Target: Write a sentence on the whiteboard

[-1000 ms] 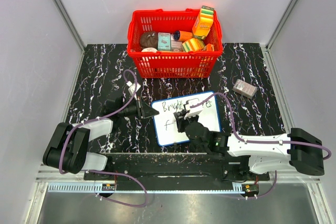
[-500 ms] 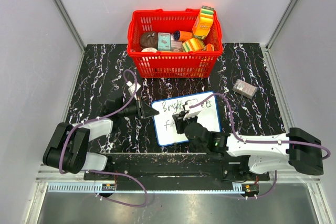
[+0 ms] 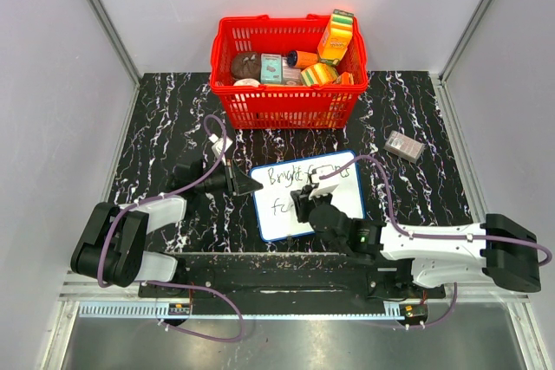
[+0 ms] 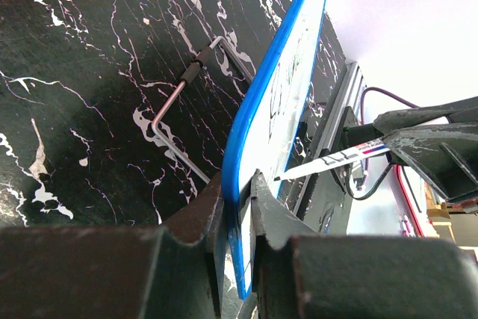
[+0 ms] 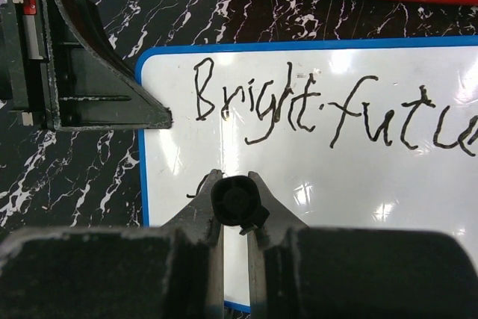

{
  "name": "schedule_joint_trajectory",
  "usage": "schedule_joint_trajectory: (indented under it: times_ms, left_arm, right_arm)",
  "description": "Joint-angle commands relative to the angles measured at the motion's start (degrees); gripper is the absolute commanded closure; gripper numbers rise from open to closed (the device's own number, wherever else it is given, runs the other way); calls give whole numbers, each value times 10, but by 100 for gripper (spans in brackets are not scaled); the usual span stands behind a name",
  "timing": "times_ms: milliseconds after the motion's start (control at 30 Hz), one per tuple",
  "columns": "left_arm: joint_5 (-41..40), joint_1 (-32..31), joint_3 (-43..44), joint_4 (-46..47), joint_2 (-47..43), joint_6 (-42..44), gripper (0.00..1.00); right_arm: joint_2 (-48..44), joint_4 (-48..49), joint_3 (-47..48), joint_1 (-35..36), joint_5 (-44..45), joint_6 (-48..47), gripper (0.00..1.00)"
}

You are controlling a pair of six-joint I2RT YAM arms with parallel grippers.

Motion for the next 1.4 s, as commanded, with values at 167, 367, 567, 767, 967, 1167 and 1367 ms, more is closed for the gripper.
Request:
schedule_joint_trajectory:
  times_ms: [167,367,567,767,967,1167,1367]
  left_arm:
    - [-67,2,4,-21,17,64,100]
    - [-67,2,4,-22,17,64,100]
    - [-66,2,4,-21,16,64,100]
    - [-66,2,4,-21,16,65,100]
    - [-65,2,4,-21,16,65,100]
    - [-66,2,4,-21,17,64,100]
    - [-66,2,4,-21,18,64,100]
  right_arm:
    - [-5,17,15,-4,50,-28,100]
    - [34,43,44,-4,36,-52,100]
    - [39,51,50,-4,21,-53,100]
    - [-11,49,27,-5,21,-51,100]
    - [-40,35,19,-5,43,-60,100]
    - [-29,26,21,-9,53,-59,100]
    - [-16,30,18,-17,49,-51,100]
